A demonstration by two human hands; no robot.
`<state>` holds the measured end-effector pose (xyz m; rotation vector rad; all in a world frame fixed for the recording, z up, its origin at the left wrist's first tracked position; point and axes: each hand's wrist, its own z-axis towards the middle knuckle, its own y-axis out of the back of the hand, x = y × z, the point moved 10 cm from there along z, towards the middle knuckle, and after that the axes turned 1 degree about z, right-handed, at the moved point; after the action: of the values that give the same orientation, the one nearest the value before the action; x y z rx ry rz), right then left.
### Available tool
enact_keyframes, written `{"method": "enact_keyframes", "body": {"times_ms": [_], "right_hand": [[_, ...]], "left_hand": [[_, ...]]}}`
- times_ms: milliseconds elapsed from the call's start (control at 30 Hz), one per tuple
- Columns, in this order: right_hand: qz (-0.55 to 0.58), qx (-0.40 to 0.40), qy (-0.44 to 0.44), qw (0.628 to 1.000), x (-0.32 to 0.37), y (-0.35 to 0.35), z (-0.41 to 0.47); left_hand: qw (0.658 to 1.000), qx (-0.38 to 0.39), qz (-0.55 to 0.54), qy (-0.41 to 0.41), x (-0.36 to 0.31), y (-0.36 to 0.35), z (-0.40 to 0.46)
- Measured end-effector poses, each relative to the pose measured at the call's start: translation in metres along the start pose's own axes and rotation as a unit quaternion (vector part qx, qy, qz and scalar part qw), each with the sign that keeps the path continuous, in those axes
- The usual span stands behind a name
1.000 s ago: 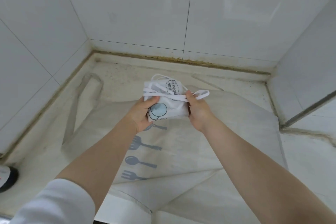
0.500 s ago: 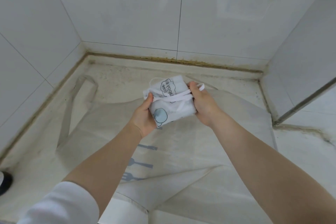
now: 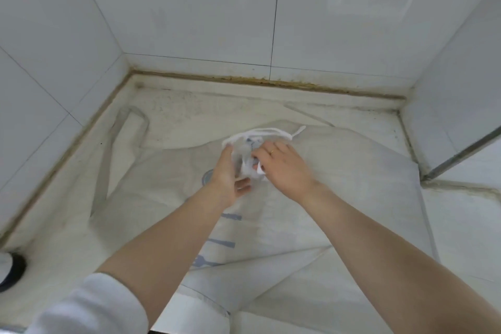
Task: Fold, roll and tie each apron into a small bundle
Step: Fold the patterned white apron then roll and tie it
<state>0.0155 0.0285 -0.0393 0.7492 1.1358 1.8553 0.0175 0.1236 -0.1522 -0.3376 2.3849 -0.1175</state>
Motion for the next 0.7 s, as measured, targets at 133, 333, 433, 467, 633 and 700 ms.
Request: {"method": "enact_keyframes", "body": {"times_ms": [133,333,433,467,633,700], "right_hand": [[0.074,0.122,0.019,0.990,0.013,-0.052,-0.028],[0.156,0.161,-0.012,0.974,0.015,-0.063,-0.051],[0.140,0.142,-0.018,0.980,0.014,-0.059,-0.050],[0.141,0.163,-0.031,0.976,0.013,-0.059,-0.047],[0.367,0.244,-0.231,0.867,-0.010,-0.071,-0.052],[0.501,0.251,-0.311,0.768,-0.013,-0.075,-0.059]], "left_hand": [[0.998,0.044,0.045,0.017,0.028,-0.004,0.006],[0.993,0.053,0.044,-0.099,0.024,0.006,0.020],[0.979,0.053,0.105,-0.167,0.013,0.004,0.021],[0.974,0.056,0.121,-0.182,0.011,0.002,0.021],[0.948,0.054,0.184,-0.256,0.004,-0.001,0.019],[0.936,0.061,0.207,-0.279,0.001,-0.003,0.017]]}}
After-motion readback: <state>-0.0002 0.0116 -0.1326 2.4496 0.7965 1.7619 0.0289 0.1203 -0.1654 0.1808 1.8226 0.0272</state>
